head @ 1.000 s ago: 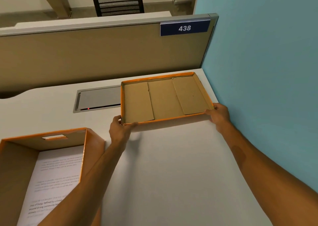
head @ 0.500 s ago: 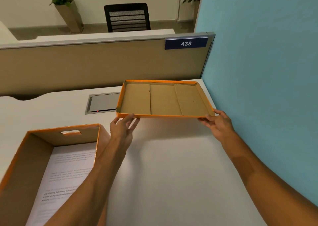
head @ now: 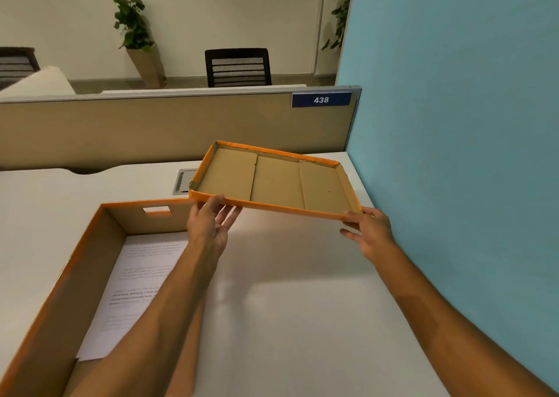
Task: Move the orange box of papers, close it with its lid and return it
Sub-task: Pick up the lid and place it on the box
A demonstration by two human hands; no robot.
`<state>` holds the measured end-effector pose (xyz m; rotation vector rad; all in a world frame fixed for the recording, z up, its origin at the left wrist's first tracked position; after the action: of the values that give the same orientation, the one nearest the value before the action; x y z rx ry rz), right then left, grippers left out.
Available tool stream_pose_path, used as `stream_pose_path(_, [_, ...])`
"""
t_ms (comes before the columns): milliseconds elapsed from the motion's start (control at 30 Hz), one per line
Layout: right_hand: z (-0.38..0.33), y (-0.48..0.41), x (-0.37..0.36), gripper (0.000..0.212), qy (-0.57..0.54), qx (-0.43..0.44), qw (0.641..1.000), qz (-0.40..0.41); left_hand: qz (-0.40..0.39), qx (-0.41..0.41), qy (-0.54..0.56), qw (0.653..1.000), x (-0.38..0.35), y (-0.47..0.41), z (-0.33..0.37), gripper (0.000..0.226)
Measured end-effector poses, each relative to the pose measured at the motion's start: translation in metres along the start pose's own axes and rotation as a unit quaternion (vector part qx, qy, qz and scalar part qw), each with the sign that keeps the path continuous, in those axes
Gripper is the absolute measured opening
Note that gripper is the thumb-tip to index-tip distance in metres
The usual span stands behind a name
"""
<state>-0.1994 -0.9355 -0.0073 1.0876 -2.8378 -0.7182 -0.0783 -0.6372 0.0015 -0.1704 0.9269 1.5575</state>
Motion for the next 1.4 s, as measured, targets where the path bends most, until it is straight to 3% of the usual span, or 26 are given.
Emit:
stream_pose_path(33, [0.003, 0.020, 0.002, 0.050, 0.099, 0.044, 0.994, 0.028, 0.001, -0.010, -0.002, 1.000, 0.010, 0.018, 0.007, 0.042])
stream_pose_path(100, [0.005, 0.045, 0.002, 0.058, 0.270, 0.195, 0.940, 0.082, -0.004, -0.022, -0.012, 1.000, 0.023, 0.038, 0.017, 0.027])
stream_pose_path(167, [0.007, 0.061, -0.003, 0.061, 0.371, 0.372, 0.848, 0.064, -0.005, -0.028, -0.022, 0.999, 0.029, 0.047, 0.025, 0.025])
stream_pose_path(233, [0.012, 0.072, -0.011, 0.069, 0.448, 0.471, 0.760, -0.008, -0.005, -0.034, -0.031, 0.999, 0.032, 0.056, 0.033, 0.030])
stream_pose_path(367, [0.029, 0.108, -0.027, 0.061, 0.528, 0.540, 0.649, -0.089, -0.009, -0.057, -0.028, 0.998, 0.050, 0.087, 0.057, 0.039])
stream_pose_path(533, [0.043, 0.142, -0.052, 0.034, 0.518, 0.590, 0.611, -0.104, 0.002, -0.079, -0.024, 0.997, 0.072, 0.116, 0.092, 0.048])
stream_pose_path(733, [0.052, 0.185, -0.083, 0.015, 0.461, 0.633, 0.614, -0.097, 0.003, -0.093, -0.037, 0.995, 0.098, 0.139, 0.136, 0.050])
stream_pose_path(867, [0.057, 0.216, -0.102, 0.018, 0.440, 0.646, 0.619, -0.075, 0.003, -0.099, -0.065, 0.993, 0.109, 0.149, 0.168, 0.047])
stream_pose_path(933, [0.058, 0.234, -0.112, 0.024, 0.433, 0.641, 0.631, -0.056, -0.032, -0.107, -0.078, 0.991, 0.113, 0.156, 0.184, 0.047])
stream_pose_path(1067, [0.056, 0.274, -0.133, 0.027, 0.380, 0.620, 0.686, -0.029, -0.102, -0.129, -0.154, 0.974, 0.130, 0.173, 0.208, 0.063])
stream_pose_path(1267, [0.039, 0.321, -0.153, 0.040, 0.281, 0.544, 0.790, -0.031, -0.150, -0.111, -0.326, 0.927, 0.179, 0.185, 0.201, 0.053])
stream_pose_path(1400, [0.022, 0.333, -0.160, 0.031, 0.198, 0.458, 0.865, -0.048, -0.154, -0.122, -0.403, 0.894, 0.197, 0.180, 0.200, 0.058])
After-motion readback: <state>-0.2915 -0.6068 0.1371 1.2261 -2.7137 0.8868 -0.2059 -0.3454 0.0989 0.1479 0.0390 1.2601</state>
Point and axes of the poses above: each hand's wrist, its own y-axis away from the middle knuckle, its own x-axis out of the back of the hand, z = x × y, the point moved 2 cm from there along -y, towards the middle knuckle, and after that the axes turned 3 degrees about -y, right-handed, at the moved point
